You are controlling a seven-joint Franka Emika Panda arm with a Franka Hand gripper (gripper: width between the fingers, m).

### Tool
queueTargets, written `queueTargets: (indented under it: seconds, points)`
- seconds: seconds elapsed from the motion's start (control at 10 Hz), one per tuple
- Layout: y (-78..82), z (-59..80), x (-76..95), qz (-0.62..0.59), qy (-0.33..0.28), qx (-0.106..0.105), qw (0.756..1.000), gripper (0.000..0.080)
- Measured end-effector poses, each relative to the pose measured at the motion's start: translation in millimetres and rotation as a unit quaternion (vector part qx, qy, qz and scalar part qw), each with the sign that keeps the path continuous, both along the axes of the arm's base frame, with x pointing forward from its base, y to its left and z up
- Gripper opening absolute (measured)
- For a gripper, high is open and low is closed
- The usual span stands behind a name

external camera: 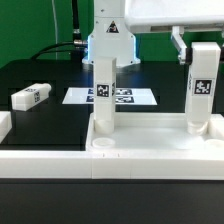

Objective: Assemble desk

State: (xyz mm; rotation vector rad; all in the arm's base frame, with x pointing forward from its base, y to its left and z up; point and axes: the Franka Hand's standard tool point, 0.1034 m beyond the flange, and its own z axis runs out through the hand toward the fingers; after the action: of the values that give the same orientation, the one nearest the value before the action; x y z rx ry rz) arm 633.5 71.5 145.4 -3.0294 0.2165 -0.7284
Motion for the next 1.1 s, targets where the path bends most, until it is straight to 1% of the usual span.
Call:
queueTargets:
  seconds: [0.3,0.4,0.5,0.6,0.9,1.1]
  points:
    - [3.4,-0.9,-0.5,0.004,0.0,-0.001,1.0,0.029]
    - [13.5,-4.8,0.7,0.056,-0.011,-0.032,0.998,0.029]
    - [20.4,-8.3,-0.7,0.078,-0.011,-0.044,0.996,0.029]
    - [23.2,-7.5,-0.1,0.087,-0.017,-0.048,0.995,0.029]
    - [22.4,-9.7,-0.8,0.085,-0.019,-0.048,0.995,0.029]
    - [30.1,-6.4,-1.2,0.086,-0.029,-0.043,0.995,0.029]
